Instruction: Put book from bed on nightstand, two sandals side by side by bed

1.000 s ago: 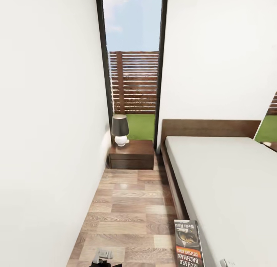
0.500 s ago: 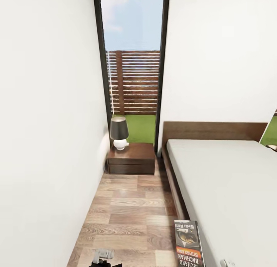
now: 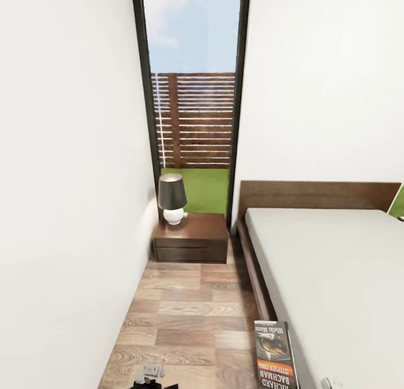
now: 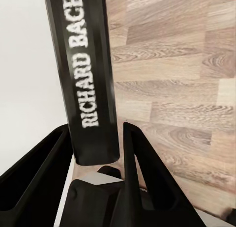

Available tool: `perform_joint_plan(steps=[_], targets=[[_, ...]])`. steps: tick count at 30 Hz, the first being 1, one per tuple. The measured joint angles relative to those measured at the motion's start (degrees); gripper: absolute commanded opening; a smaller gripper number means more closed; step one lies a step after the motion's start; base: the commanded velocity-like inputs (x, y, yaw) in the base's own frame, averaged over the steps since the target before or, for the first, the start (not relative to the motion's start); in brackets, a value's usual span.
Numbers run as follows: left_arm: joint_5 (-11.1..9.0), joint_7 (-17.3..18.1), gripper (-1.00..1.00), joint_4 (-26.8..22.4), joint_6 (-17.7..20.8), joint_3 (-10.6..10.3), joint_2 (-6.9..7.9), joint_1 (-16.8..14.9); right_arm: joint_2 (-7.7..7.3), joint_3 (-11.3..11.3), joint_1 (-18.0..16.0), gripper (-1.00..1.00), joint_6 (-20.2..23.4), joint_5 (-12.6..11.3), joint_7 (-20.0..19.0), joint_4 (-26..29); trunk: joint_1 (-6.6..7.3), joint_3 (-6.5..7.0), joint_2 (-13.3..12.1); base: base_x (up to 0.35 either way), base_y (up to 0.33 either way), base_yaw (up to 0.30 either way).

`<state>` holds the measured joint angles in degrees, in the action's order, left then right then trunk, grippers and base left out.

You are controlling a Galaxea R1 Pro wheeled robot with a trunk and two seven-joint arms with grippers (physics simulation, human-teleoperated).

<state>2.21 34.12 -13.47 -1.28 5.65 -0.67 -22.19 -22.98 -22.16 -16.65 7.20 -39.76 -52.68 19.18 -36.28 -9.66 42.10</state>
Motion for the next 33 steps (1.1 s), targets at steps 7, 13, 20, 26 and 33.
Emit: perform_joint_plan(steps=[7, 13, 20, 26, 33], targets=[[0.0, 0.0, 1.0, -0.02, 0.0, 0.0, 0.0, 0.0, 0.0, 0.0, 0.0, -1.0, 0.01, -0.02, -0.05, 0.0, 0.0, 0.0, 0.0, 0.333, 0.0, 0.0], [0.0, 0.0, 1.0, -0.02, 0.0, 0.0, 0.0, 0.0, 0.0, 0.01, 0.0, -1.0, 0.0, -0.02, -0.05, 0.0, 0.0, 0.0, 0.0, 0.333, 0.0, 0.0], [0.0, 0.0, 1.0, -0.01, 0.0, 0.0, 0.0, 0.0, 0.0, 0.01, 0.0, -1.0, 0.01, -0.02, -0.05, 0.0, 0.0, 0.0, 0.0, 0.333, 0.0, 0.0], [0.0, 0.0, 1.0, 0.0, 0.0, 0.0, 0.0, 0.0, 0.0, 0.01, 0.0, -1.0, 0.01, -0.02, -0.05, 0.0, 0.0, 0.0, 0.0, 0.333, 0.0, 0.0], [0.0, 0.0, 1.0, 0.0, 0.0, -0.01, 0.0, 0.0, 0.0, 0.04, 0.0, -1.0, 0.01, -0.02, -0.05, 0.0, 0.0, 0.0, 0.0, 0.333, 0.0, 0.0]])
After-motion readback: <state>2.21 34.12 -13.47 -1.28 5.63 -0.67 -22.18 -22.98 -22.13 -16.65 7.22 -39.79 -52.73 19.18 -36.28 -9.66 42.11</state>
